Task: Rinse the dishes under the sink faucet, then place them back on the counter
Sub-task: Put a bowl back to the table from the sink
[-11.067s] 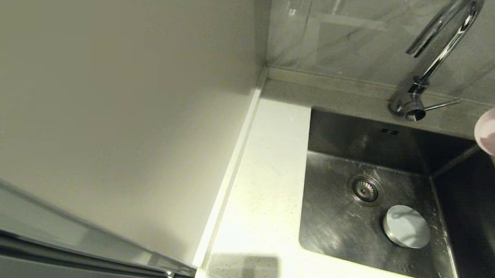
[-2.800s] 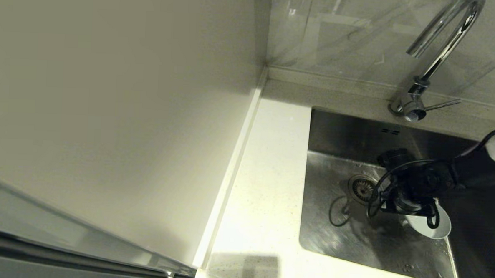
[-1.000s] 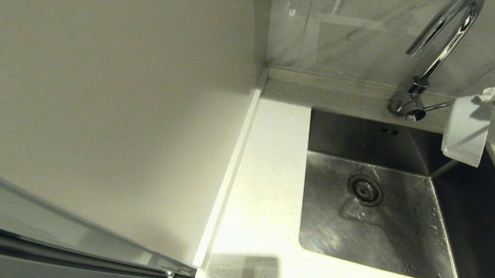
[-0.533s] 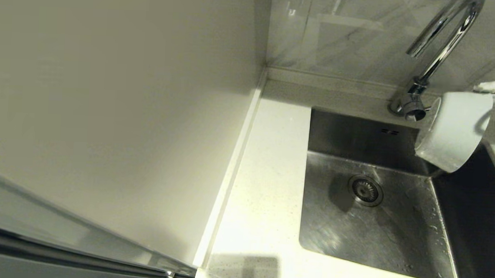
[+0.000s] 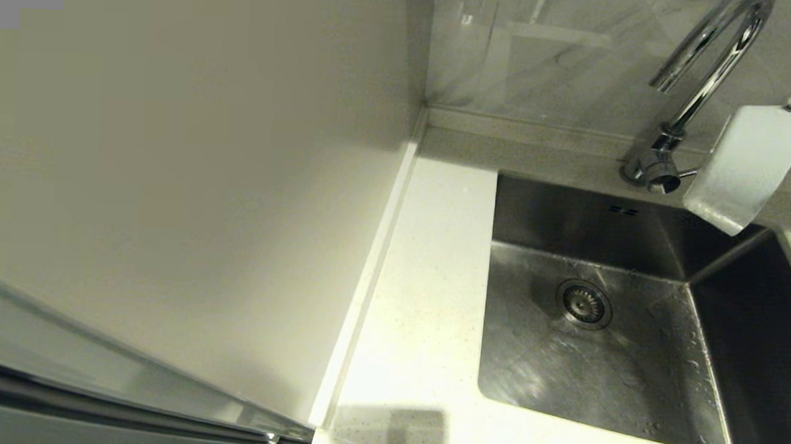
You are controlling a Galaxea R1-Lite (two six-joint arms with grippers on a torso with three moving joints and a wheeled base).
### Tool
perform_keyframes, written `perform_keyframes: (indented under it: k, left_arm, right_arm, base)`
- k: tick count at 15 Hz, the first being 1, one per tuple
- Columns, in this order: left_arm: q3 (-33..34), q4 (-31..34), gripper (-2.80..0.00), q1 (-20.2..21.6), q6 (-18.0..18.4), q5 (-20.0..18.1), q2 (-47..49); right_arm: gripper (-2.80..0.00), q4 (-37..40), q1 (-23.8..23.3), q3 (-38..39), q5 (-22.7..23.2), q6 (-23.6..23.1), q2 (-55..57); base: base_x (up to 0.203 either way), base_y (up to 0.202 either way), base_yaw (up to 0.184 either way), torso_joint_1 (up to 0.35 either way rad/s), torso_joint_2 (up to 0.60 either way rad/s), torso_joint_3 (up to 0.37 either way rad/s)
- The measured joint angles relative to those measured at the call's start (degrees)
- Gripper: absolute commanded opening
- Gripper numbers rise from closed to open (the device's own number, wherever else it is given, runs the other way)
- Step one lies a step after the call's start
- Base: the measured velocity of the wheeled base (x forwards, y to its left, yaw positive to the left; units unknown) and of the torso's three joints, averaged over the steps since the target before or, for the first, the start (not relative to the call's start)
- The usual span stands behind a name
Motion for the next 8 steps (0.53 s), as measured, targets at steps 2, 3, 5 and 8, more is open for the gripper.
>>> perform_keyframes:
  k: [2,3,5,8]
  left_arm:
    - [0.00,-0.01,-2.80,0.00,-0.02,-0.02,0.00]
    - [0.00,-0.03,-2.80,0.02,0.01,0.00,0.00]
    - [0.00,-0.02,-2.80,0.02,0.00,0.00,0.00]
    - [0.00,-0.02,-2.80,0.02,0.00,-0.02,0.00]
  right_arm:
    - [-2.80,5.51,-2.22,-1.18,-4.27,-15.85,-0.78]
    - [-2.80,8.92,-3.18,-0.71,-9.37,-26.32,-1.18]
    - [-2.80,13.50,-5.28,2.51,-25.87,-46.41,-1.98]
    - [-2.80,14.80,-10.53,9.87,-50.79,-69.21,-4.92]
  base:
    - [0.000,0.000,0.000,0.000,0.00,0.000]
    - [0.000,0.000,0.000,0.000,0.00,0.000]
    - [0.000,0.000,0.000,0.000,0.00,0.000]
    - [0.000,0.000,0.000,0.000,0.00,0.000]
